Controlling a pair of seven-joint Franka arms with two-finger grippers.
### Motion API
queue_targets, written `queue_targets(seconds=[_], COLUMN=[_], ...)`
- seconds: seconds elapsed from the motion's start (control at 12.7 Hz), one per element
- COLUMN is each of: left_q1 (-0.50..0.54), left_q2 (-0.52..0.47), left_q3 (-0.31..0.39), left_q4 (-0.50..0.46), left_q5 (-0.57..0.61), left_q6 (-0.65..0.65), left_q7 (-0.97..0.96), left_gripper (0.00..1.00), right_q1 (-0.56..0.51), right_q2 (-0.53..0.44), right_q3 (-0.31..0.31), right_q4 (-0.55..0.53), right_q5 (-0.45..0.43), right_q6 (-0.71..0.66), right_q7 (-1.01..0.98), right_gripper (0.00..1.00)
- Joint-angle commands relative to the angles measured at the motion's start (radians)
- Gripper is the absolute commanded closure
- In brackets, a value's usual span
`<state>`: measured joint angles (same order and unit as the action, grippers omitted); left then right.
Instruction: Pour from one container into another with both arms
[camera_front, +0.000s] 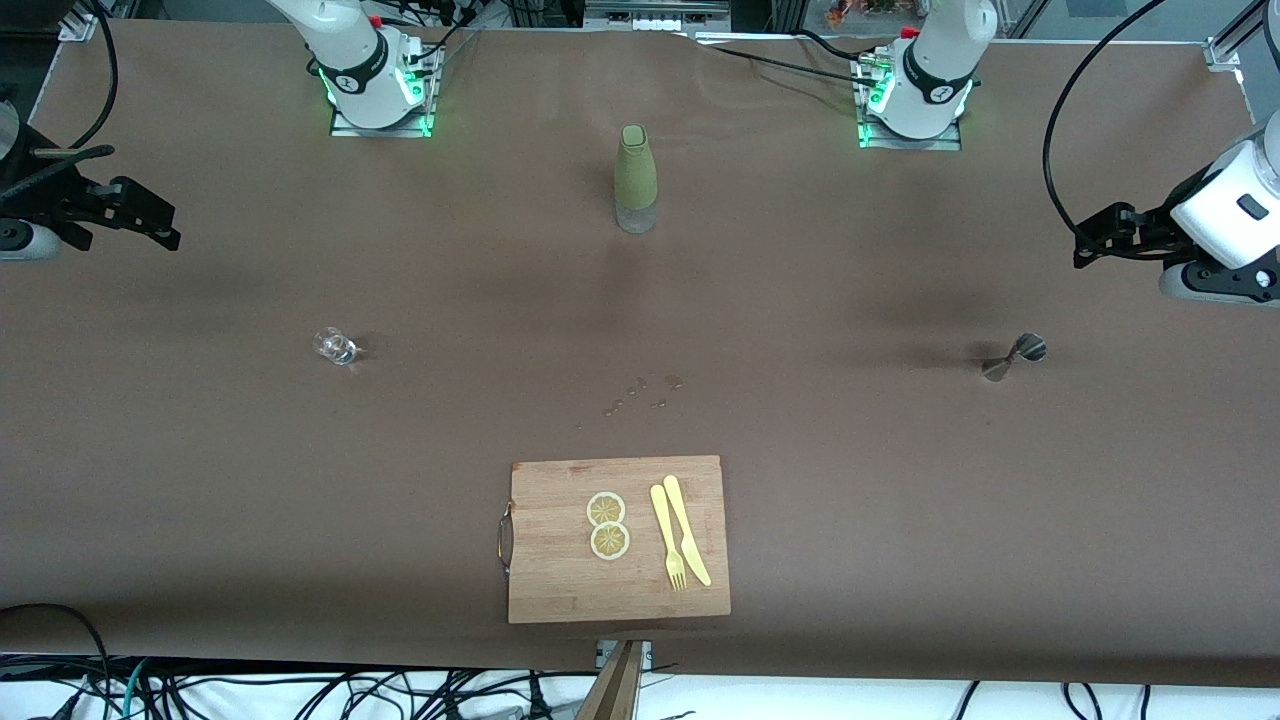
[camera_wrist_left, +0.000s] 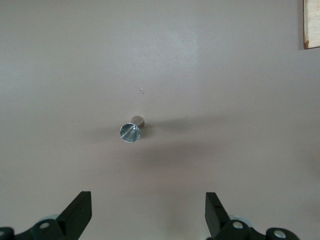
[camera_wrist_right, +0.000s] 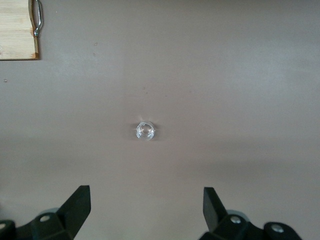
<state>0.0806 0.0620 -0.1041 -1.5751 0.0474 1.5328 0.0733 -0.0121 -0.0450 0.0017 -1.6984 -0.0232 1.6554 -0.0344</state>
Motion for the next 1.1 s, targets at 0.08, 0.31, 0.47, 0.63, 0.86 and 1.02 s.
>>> queue_targets(seconds=[0.08,0.31,0.47,0.63,0.86,1.02], left_q1=[0.007,0.007,0.008,0.007,0.007,0.007], left_q2=[0.007,0.007,0.007,0.007,0.007,0.005], left_q3=[-0.008,-0.008,-0.008,-0.008,-0.008,-0.009], left_q4=[0.012,0.012,0.01,0.01,0.01,0.012], left_q5=[0.016,0.014,0.014,0.014,0.014,0.017], left_q6=[0.004,0.004,0.003,-0.006,-0.008,-0.01], left_q7=[0.019,0.019,0.019,0.016,0.013,0.01], left_gripper=[0.0,0.0,0.0,0.0,0.0,0.0], right_q1=[0.001,0.001,0.0,0.001,0.0,0.001], right_q2=[-0.006,-0.006,-0.006,-0.006,-0.006,-0.006], right_q3=[0.001,0.001,0.003,0.001,0.001,0.001], right_q4=[0.008,0.008,0.008,0.008,0.006,0.008], right_q5=[-0.004,-0.006,-0.006,-0.006,-0.006,-0.006], right_q6=[-0.009,-0.009,-0.009,-0.009,-0.009,-0.011], right_q7=[0.015,0.015,0.015,0.014,0.015,0.015], right_gripper=[0.0,0.0,0.0,0.0,0.0,0.0])
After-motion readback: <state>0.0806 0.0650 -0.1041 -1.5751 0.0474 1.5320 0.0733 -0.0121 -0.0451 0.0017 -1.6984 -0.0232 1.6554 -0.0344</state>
